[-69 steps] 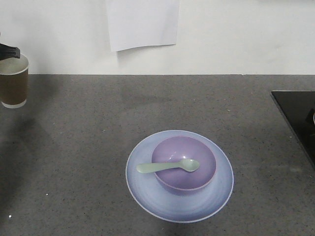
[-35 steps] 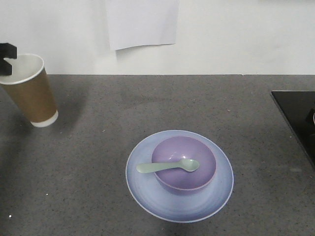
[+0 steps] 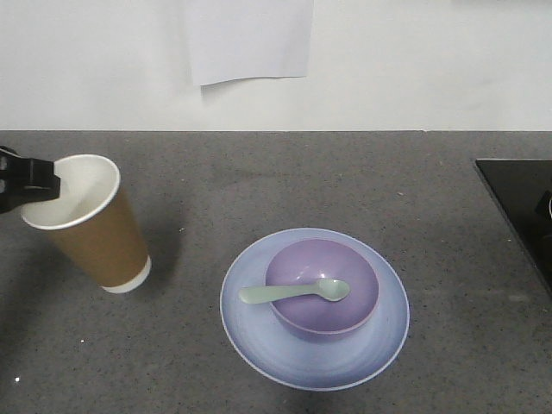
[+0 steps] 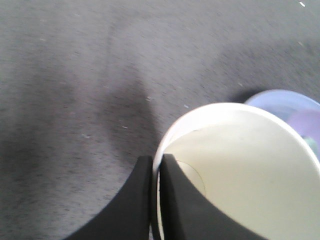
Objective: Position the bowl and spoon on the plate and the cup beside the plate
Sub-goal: 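Carry the paper cup with the left gripper beside the plate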
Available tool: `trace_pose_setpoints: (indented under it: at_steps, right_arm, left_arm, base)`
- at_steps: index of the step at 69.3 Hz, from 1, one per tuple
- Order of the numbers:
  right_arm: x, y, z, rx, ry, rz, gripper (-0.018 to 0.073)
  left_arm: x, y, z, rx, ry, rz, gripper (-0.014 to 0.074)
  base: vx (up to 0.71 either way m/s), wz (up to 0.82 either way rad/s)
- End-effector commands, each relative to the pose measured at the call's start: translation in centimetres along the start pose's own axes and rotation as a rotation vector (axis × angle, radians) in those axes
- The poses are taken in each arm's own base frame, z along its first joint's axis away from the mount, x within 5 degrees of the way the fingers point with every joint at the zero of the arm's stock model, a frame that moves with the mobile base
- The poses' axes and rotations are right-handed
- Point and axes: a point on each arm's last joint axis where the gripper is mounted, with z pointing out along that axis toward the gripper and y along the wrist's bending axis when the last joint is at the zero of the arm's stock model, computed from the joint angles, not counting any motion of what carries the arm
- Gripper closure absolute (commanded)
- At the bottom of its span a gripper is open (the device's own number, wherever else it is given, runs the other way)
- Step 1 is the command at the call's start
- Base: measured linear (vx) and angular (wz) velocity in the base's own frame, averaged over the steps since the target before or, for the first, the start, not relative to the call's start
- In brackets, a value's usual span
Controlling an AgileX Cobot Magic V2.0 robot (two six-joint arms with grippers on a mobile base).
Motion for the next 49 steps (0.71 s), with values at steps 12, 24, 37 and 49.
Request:
trace_pose_setpoints:
  at_steps: [12, 24, 37, 49]
  right_arm:
    - [-1.0, 0.1, -0.5, -0.004, -0.083, 0.003, 0.0022]
    - [-1.0, 0.1, -0.5, -0.004, -0.085, 0.003, 0.0022]
    - [-1.0, 0.1, -0.5, -0.004, -0.085, 0.003, 0.0022]
    - [-1.0, 0.1, -0.5, -0.005, -0.084, 0.003, 0.0022]
  left_arm:
    - [-0.4, -3.0, 0.4, 0.078, -0.05, 0.057, 0.0604]
    - [0.5, -3.6, 2.8, 0.096, -0.002, 0.065, 0.0604]
    - [0.5, -4.4, 4.7, 0.103, -0.011, 0.096, 0.0604]
    - [0.8, -4.3, 6.5, 0.088, 0.04, 0.107, 0.0604]
  base:
    - [0.0, 0.0]
    - [0.0, 0.0]
    - [0.0, 0.0]
    - [0.0, 0.0]
